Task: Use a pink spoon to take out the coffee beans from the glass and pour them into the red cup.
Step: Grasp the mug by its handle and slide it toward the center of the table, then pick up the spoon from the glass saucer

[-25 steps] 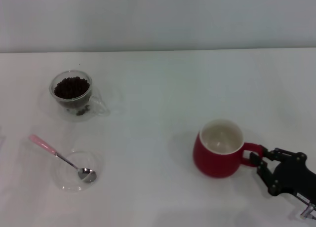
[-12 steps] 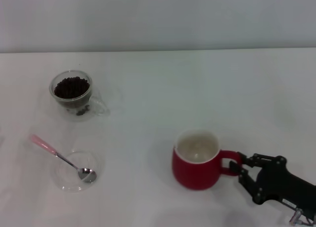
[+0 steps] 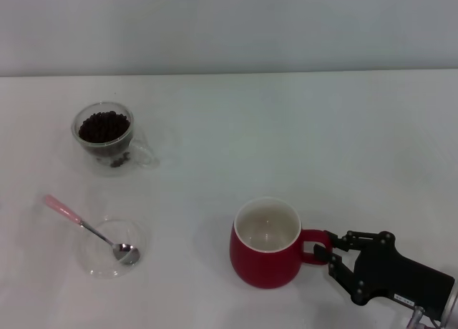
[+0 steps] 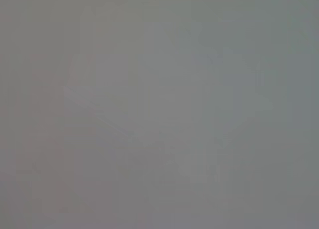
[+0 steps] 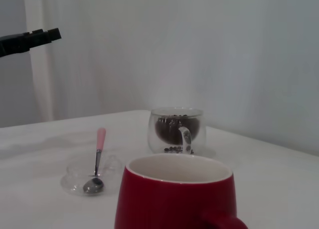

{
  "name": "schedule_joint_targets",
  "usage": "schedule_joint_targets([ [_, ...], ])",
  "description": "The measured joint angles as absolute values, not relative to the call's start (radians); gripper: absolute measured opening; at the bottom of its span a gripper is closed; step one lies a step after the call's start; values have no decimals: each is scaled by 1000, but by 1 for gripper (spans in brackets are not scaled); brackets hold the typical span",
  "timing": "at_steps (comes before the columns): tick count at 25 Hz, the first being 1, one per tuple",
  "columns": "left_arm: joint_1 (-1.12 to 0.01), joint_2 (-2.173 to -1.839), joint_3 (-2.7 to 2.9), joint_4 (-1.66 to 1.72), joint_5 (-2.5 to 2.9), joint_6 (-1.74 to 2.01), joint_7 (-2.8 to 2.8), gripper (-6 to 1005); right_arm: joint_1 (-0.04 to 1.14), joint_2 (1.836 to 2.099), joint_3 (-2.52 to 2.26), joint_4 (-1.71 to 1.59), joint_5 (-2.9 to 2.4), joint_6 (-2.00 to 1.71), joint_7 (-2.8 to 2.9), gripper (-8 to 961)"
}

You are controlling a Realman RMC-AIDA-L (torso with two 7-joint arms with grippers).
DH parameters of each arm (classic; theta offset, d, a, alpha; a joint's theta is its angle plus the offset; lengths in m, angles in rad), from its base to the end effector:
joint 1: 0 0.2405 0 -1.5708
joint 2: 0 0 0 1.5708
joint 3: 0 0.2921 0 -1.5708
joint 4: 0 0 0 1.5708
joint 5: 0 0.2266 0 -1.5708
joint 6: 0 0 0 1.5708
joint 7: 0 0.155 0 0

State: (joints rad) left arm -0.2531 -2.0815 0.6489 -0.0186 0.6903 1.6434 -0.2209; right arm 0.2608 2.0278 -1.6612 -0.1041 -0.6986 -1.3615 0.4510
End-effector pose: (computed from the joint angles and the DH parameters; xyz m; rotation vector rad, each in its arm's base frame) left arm -0.4086 0.2586 0.0196 -1.3303 -0.3784 -0.7860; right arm 0.3848 0.2403 -0.0953 -2.3892 0.4432 0.6887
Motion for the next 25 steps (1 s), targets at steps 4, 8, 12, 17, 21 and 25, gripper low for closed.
schedule_joint_targets([
  [4,-248,-2082,649,-20,690,1652,-221,876,260,2028,-1662,-104,-702,-1348,451,209],
  [8,-243,-2082,652,-20,690,1655,-221,876,255,2027,-1663,-104,-704,-1345,451,211],
  [12,-242,-2083,653,-19,690,1655,-221,876,252,2025,-1663,-99,-705,-1350,451,247],
  [17,-237,-2083,653,-25,690,1655,-221,877,244,2018,-1680,-93,-707,-1404,451,406],
  [21,-225,-2083,654,-27,692,1655,-221,877,223,2005,-1688,-88,-707,-1498,449,504],
  [25,-213,-2085,662,-34,706,1666,-227,877,203,1967,-1678,-81,-688,-1621,455,538],
])
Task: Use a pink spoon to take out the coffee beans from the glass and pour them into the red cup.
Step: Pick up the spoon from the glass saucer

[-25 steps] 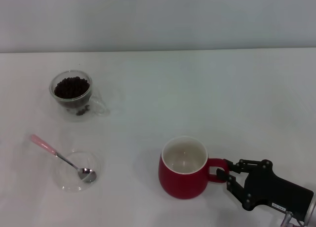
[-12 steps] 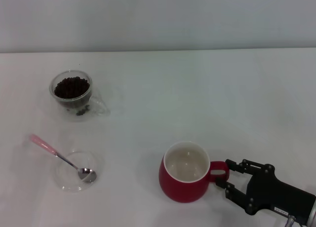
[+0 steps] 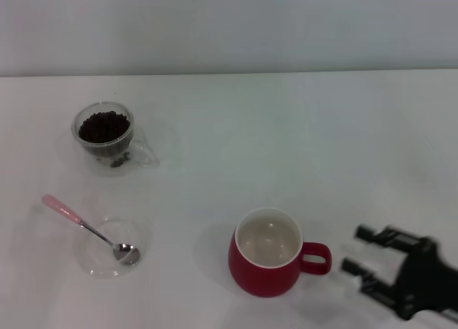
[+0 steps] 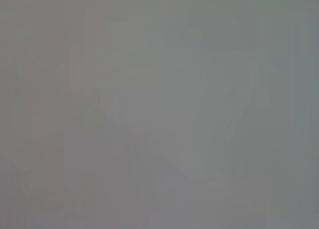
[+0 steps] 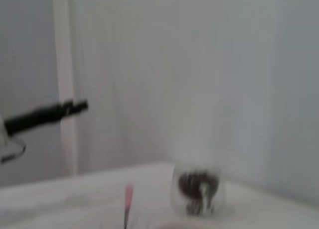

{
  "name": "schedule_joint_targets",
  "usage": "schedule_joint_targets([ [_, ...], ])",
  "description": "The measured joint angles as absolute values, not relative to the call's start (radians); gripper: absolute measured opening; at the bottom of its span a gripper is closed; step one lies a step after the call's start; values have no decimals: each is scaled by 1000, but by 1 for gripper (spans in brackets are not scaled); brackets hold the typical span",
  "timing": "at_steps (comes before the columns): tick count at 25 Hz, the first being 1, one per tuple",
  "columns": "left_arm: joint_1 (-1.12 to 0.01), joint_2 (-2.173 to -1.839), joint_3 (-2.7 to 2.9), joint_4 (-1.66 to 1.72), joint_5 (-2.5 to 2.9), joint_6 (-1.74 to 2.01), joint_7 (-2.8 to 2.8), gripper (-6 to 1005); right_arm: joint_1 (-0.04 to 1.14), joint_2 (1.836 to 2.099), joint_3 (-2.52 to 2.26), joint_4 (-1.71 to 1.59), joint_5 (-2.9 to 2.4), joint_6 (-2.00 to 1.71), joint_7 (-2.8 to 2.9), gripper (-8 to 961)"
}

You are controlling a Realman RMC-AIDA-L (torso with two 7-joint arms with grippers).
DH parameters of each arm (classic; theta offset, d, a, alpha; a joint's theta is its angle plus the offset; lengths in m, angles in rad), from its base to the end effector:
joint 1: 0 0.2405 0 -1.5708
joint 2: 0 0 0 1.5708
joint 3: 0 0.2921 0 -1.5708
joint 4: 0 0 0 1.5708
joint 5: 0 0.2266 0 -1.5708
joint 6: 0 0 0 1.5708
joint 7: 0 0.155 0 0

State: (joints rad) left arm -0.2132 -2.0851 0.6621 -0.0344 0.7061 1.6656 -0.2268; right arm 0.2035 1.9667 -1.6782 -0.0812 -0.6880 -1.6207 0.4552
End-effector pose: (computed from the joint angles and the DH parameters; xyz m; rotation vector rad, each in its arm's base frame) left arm -0.4133 0.2395 0.0126 -1.3426 -0.4068 -0.7810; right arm 0.3845 0.2076 -0.0563 -2.3715 0.3805 0.8920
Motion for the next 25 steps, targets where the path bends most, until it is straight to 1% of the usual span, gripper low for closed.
schedule_joint_targets([
  [4,-211,-2086,671,-90,713,1698,-230,877,201,1916,-1609,-66,-650,-1754,463,544],
  [7,-211,-2087,671,-146,730,1705,-230,876,200,1894,-1483,-60,-637,-1806,455,543],
  [9,-211,-2088,671,-181,747,1705,-230,876,199,1886,-1387,-68,-635,-1826,450,543],
  [13,-204,-2088,697,-240,765,1705,-229,876,200,1881,-1215,-104,-634,-1848,410,543],
  [17,-197,-2091,762,-285,766,1705,-229,876,209,1887,-1104,-167,-634,-1825,381,543],
  [25,-206,-2093,771,-334,766,1667,-399,877,251,1896,-1078,-231,-635,-1730,363,543],
])
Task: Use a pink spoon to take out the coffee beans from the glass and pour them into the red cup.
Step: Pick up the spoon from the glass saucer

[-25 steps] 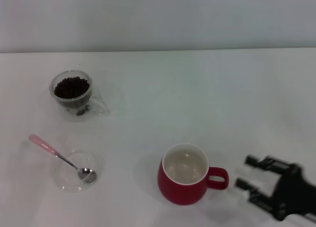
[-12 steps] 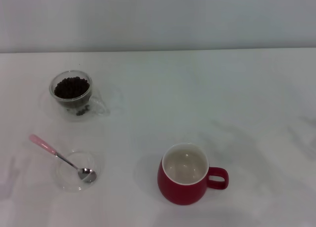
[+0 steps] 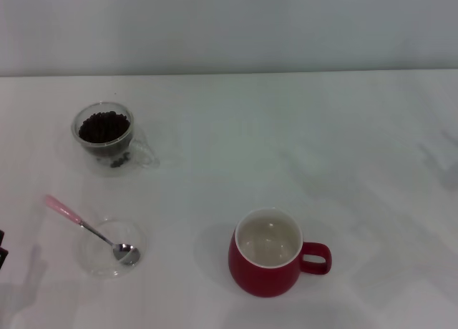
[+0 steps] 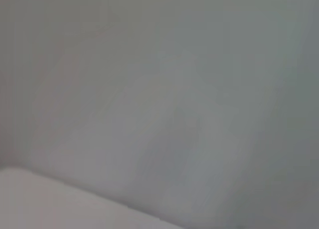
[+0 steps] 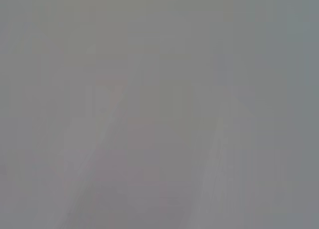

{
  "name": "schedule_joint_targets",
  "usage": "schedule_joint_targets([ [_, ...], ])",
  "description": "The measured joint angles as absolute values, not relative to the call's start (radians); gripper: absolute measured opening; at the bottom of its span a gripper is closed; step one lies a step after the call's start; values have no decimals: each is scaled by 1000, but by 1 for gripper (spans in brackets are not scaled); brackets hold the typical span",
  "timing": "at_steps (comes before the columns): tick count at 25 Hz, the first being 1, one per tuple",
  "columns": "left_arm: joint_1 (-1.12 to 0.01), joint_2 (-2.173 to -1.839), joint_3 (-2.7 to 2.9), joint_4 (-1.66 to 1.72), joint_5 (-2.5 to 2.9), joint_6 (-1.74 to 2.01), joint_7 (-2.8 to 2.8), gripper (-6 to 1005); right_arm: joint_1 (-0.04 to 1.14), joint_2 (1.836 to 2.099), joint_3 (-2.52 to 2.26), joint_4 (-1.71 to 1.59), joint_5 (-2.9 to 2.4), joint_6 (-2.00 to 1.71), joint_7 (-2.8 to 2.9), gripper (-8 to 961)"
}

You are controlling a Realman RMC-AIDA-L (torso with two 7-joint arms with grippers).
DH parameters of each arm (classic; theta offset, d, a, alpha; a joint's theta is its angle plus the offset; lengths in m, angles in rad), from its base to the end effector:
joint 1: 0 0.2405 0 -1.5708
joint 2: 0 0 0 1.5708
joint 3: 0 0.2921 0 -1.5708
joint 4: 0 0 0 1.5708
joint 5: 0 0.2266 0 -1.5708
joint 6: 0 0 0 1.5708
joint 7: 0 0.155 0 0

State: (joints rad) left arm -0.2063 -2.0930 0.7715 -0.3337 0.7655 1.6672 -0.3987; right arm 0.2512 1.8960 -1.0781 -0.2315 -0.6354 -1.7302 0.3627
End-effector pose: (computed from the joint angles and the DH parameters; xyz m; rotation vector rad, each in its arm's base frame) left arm -0.4037 0.1883 -0.0655 -1.4578 -0.8780 -0.9280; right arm 0.3751 0.2918 0.0921 -1.7048 -0.0425 0.9264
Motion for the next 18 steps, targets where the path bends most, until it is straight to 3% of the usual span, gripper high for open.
schedule_joint_targets([
  [7,-222,-2079,865,-190,796,1541,-835,876,260,1898,-1073,-232,-635,-1725,357,544],
  [18,-264,-2060,1020,-46,813,1391,-1326,877,245,1927,-1040,-235,-635,-1734,343,543],
])
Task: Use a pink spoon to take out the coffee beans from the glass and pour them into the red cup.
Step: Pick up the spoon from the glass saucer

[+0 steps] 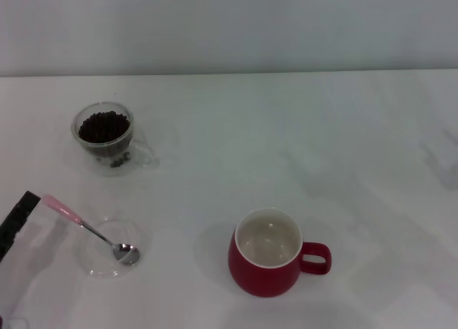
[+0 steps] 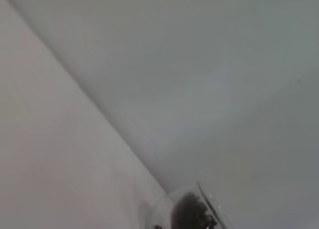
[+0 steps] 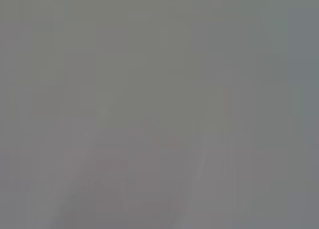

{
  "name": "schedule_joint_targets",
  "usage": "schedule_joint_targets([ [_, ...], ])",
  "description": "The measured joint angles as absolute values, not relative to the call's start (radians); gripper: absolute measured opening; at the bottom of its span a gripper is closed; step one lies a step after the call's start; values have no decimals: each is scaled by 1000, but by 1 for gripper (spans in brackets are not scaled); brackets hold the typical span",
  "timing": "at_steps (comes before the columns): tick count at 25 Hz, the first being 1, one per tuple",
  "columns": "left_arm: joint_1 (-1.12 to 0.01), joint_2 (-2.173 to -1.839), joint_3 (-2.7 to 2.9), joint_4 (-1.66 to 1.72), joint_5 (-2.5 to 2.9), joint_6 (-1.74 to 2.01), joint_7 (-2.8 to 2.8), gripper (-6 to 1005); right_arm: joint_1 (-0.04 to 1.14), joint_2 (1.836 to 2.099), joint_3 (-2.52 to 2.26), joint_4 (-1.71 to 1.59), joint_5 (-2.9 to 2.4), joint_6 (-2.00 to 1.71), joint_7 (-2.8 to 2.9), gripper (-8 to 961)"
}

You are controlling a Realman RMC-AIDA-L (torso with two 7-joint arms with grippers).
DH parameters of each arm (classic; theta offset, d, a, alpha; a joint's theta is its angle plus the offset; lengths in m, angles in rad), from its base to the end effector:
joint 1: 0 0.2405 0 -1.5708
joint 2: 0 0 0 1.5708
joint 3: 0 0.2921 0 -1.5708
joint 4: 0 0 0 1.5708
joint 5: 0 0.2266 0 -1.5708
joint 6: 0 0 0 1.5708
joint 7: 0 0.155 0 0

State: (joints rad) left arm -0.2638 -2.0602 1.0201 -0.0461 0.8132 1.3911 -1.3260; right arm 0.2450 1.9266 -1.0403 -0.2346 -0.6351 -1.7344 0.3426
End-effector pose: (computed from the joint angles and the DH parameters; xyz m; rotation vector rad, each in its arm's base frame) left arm -0.4129 0.2536 -0.0589 -1.4888 -1.5522 -1.2902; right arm 0.3737 0.2888 0.0861 -1.6553 -0.0369 0.9293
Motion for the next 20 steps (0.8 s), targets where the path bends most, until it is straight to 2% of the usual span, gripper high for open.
schedule_joint_targets([
  [11,-287,-2030,1060,24,893,1326,-1619,877,238,1948,-1038,-235,-635,-1752,320,543],
  [20,-311,-2028,1060,31,925,1248,-1667,877,233,1960,-1038,-235,-635,-1778,305,544],
])
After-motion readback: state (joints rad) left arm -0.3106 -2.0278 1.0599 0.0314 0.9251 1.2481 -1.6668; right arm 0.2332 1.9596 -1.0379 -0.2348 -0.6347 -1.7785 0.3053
